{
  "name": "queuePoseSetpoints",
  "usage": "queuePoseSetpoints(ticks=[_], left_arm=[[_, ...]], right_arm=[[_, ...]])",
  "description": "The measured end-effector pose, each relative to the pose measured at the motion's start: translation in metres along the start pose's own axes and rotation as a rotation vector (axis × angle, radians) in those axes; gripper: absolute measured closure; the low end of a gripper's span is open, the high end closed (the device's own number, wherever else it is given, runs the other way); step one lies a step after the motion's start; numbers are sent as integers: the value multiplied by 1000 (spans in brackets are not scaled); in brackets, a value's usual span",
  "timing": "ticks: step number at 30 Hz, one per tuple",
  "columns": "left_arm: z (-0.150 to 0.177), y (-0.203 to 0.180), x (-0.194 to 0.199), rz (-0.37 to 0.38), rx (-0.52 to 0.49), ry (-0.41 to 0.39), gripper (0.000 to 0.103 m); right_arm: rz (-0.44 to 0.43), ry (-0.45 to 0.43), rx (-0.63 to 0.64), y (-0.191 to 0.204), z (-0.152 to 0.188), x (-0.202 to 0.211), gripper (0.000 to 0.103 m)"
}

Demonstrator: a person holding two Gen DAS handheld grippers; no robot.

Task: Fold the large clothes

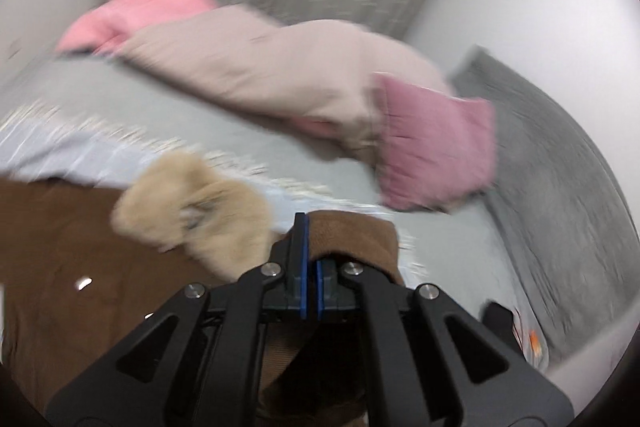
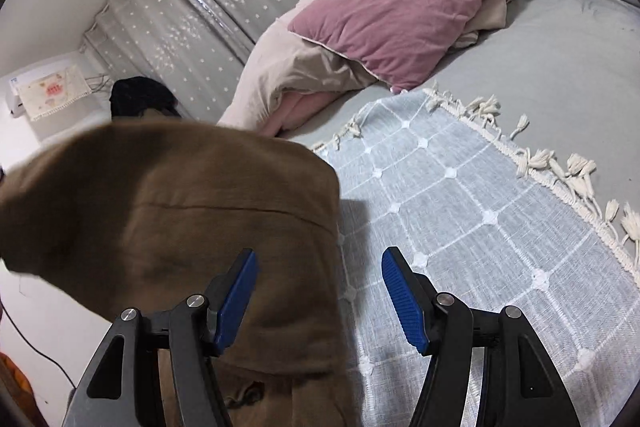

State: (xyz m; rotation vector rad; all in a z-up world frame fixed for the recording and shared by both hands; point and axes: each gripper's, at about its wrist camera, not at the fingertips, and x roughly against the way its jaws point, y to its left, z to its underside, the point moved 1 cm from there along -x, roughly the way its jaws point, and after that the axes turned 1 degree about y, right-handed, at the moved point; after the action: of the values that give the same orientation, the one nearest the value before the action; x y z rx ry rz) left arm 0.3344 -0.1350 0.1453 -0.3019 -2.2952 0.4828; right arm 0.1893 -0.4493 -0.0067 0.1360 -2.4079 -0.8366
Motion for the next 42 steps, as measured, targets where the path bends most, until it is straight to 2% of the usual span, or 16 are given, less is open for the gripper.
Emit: queuePoseSetpoints(ticks=[2, 4, 6, 11, 16, 19, 21, 23, 24, 26, 29, 31, 33, 36, 39, 42], left_arm=[[1, 44, -14, -149, 46, 9, 92], [6, 87, -19, -287, 101, -18, 62], [10, 121, -18, -332, 142, -37, 42], [36, 154, -42, -289, 61, 65, 37], [89, 149, -87, -235, -121, 247, 37], [128, 139, -120, -247, -209, 359, 37], [141, 137, -126, -251, -227, 352, 45], [143, 132, -124, -240, -227, 312, 67], [143, 129, -122, -273, -242, 298, 77], [144, 124, -121, -324, -264, 304, 81], [145, 122, -122, -456, -308, 276, 82], [146, 127, -115, -523, -322, 241, 82], [147, 130, -100, -471, -305, 211, 77], [147, 135, -72, -377, -282, 180, 45], [139, 142, -47, -358, -258, 119, 34], [128, 163, -24, -387, -214, 95, 21]], right_arm=[[13, 11, 3, 1, 1, -3, 38], [14, 16, 5, 2, 2, -5, 38], [10, 19, 11, 3, 2, -6, 38], [23, 68, 72, 12, 5, -10, 38], [88, 161, 287, 30, 19, -16, 38], [93, 232, 400, 37, 33, -20, 38], [93, 291, 461, 41, 45, -29, 38], [88, 341, 500, 44, 56, -40, 38], [84, 365, 523, 46, 62, -45, 38], [111, 368, 561, 47, 68, -52, 38], [253, 401, 493, 24, 63, -60, 29], [233, 411, 462, 20, 60, -53, 29], [241, 392, 511, 30, 60, -42, 29], [140, 319, 561, 53, 58, -21, 27], [30, 260, 555, 76, 56, -11, 27], [-6, 243, 510, 93, 56, -18, 27]])
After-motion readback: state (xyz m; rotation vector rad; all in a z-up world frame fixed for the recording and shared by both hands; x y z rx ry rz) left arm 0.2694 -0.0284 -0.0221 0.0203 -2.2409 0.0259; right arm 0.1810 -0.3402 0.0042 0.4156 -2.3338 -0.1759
